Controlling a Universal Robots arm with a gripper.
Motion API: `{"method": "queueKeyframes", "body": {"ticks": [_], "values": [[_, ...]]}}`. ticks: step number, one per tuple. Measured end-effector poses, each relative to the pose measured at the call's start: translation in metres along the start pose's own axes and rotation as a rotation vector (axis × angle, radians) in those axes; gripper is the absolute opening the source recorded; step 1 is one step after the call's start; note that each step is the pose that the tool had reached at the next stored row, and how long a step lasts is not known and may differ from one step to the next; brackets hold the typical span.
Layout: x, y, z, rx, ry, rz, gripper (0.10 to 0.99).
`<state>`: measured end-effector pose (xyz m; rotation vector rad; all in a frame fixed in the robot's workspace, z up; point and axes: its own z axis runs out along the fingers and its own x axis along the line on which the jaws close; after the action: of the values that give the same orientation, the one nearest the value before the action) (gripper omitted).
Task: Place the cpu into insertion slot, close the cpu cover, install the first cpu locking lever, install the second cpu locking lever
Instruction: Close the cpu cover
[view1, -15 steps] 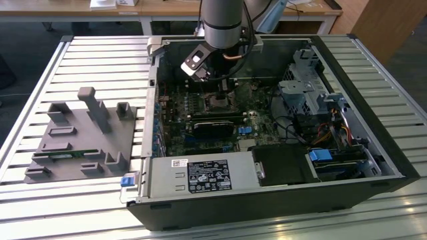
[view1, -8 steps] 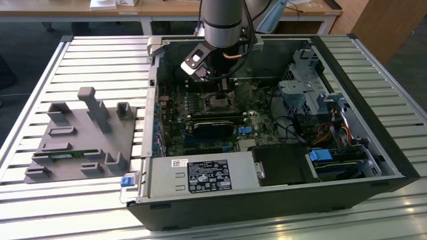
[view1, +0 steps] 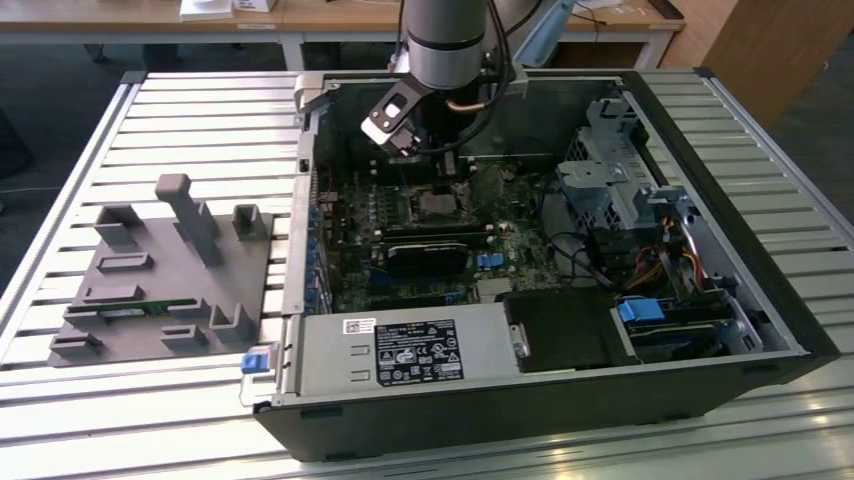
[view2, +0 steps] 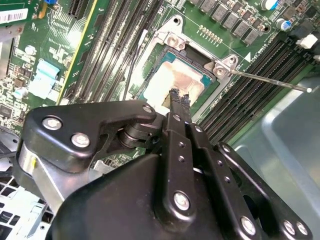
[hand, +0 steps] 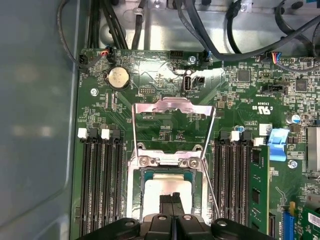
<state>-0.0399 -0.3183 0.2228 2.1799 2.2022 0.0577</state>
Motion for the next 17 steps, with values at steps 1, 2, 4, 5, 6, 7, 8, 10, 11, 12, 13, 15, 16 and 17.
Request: {"method": "queueKeyframes", "body": {"ticks": [1,2,4,5,6,7,8,10,11,12,13,15,16,17], "values": [[0.0,0.0,-0.0008,0.0,0.0001,0.0,0.106],[0.0,0.0001,-0.0018,0.0,0.0001,0.0,0.106],[0.0,0.0002,-0.0034,0.0,0.0,0.0,0.106],[0.0,0.0002,-0.0039,0.0,0.0,0.0,0.106],[0.0,0.0002,-0.0038,0.0,0.0003,0.0,0.106],[0.0,0.0003,-0.0038,0.0,0.0003,0.0,0.106],[0.0,0.0002,-0.0039,0.0,0.0003,0.0,0.106],[0.0,0.0002,-0.0039,0.0,0.0001,0.0,0.106],[0.0,0.0002,-0.004,0.0,0.0001,0.0,0.106],[0.0,0.0002,-0.004,0.0,0.0002,0.0,0.106],[0.0,0.0002,-0.0043,0.0,-0.0001,0.0,0.106],[0.0,0.0003,-0.0062,0.0,0.0,0.0,0.106],[0.0,0.0004,-0.0072,0.0,0.0,0.0,0.106],[-0.0001,0.0004,-0.0078,0.0,0.0,0.0,0.106]]}}
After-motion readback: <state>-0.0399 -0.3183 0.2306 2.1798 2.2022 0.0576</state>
